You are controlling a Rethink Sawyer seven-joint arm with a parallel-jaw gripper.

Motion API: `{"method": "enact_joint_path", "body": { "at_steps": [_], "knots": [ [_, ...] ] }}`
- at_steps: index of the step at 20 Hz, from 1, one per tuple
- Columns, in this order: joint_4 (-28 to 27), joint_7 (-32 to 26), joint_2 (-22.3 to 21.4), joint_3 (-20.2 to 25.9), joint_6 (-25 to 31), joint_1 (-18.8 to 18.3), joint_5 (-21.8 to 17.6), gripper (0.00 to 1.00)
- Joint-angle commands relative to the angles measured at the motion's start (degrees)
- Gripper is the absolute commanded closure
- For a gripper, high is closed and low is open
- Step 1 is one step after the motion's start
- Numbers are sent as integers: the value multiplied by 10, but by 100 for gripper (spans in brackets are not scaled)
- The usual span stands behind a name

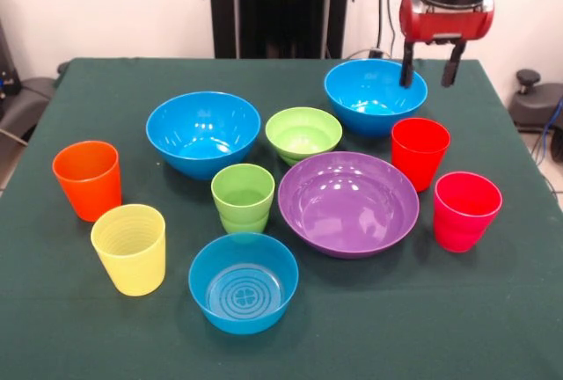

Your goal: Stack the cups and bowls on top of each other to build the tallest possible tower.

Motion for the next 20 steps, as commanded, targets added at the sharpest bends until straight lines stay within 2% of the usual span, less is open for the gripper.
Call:
{"method": "enact_joint_path", "body": {
  "at_steps": [1, 8, 14, 20],
  "knots": [
    [-69, 63, 44, 32, 51, -17, 12, 0],
    [-78, 68, 56, 30, 48, -17, 10, 0],
    [-83, 95, 53, 15, 60, 7, 19, 0],
    [-73, 99, 55, 13, 46, 13, 21, 0]
  ]
}}
